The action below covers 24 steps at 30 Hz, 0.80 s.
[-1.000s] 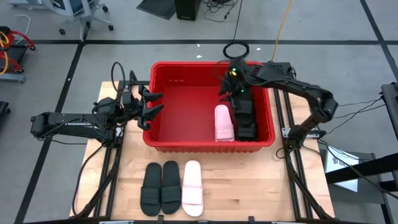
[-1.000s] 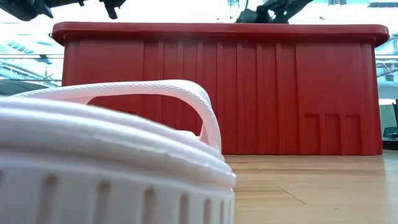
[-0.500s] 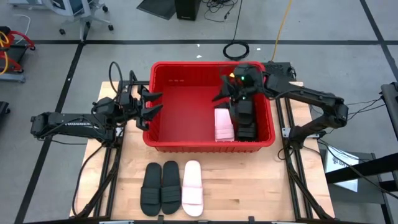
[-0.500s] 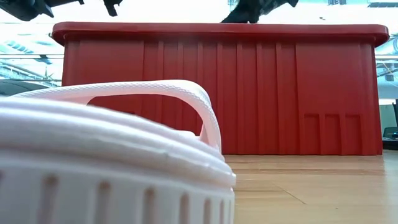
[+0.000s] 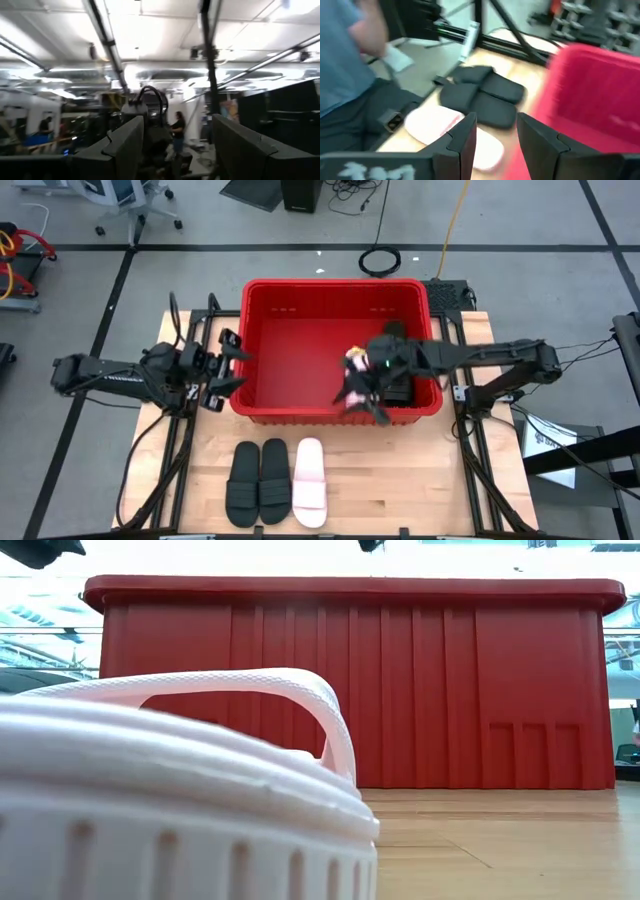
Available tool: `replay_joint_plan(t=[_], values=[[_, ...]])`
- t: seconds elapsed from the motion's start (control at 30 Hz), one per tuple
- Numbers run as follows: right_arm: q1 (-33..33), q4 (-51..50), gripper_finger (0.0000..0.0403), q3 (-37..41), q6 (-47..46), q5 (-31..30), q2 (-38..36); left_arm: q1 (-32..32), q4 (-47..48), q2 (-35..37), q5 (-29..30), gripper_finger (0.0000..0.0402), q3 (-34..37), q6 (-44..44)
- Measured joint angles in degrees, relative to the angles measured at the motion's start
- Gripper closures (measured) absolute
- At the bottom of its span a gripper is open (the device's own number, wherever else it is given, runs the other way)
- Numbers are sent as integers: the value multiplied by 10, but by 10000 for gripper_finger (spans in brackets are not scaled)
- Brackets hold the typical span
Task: Pick and place slides into bin
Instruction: Put the left white slide into the red bin
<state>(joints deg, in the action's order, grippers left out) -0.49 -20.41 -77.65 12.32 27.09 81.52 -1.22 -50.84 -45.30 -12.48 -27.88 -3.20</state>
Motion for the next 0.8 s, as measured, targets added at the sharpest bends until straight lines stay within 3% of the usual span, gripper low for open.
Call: replay_joint_plan(t=[0.13,0.37,0.6,0.8], values=[[62,84,273,49,2,-22,0,30,0,0,-1,160,0,20],[143,245,273,153,0,-154,0,83,22,0,-1,160,0,19],[177,417,273,254,-121,-199,0,144,41,0,0,160,0,44],[204,463,273,293,-176,-241,0,187,36,0,19,160,0,51]])
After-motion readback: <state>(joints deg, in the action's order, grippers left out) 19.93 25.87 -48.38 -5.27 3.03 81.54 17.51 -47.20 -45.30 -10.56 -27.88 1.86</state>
